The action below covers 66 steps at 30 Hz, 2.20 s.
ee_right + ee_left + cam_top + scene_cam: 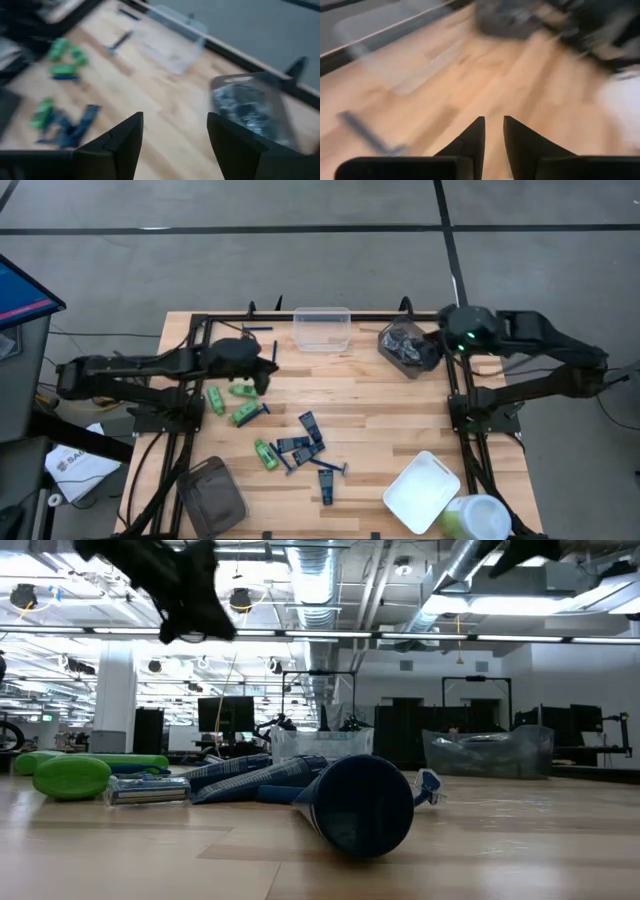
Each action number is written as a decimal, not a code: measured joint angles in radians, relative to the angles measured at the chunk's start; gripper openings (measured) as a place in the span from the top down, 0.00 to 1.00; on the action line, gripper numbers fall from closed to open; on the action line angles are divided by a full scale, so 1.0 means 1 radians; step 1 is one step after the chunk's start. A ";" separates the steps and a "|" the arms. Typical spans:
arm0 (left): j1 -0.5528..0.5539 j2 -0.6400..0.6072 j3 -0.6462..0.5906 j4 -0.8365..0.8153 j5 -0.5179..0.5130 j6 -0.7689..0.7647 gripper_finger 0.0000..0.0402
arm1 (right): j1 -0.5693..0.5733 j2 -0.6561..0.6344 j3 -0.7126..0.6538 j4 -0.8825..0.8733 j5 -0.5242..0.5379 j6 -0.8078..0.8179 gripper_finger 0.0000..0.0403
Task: Pick & Place Travel size toiletries
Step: Put the blue razor into the bottom black bin
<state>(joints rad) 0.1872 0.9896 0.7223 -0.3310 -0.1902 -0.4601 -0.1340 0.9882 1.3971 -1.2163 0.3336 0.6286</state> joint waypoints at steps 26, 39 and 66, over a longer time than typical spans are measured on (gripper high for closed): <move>0.326 0.536 0.050 0.036 -0.120 -0.175 0.41 | 0.278 -0.052 -0.001 0.027 0.008 0.106 0.55; 0.314 0.665 0.050 0.094 -0.137 -0.174 0.49 | 0.278 -0.053 -0.001 0.027 0.007 0.106 0.58; 0.285 0.576 0.048 0.101 -0.027 -0.084 0.96 | 0.278 -0.052 -0.001 0.027 0.004 0.082 0.63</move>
<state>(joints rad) 0.4719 1.5654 0.7708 -0.2299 -0.2176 -0.5437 0.1440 0.9360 1.3960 -1.1892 0.3380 0.7109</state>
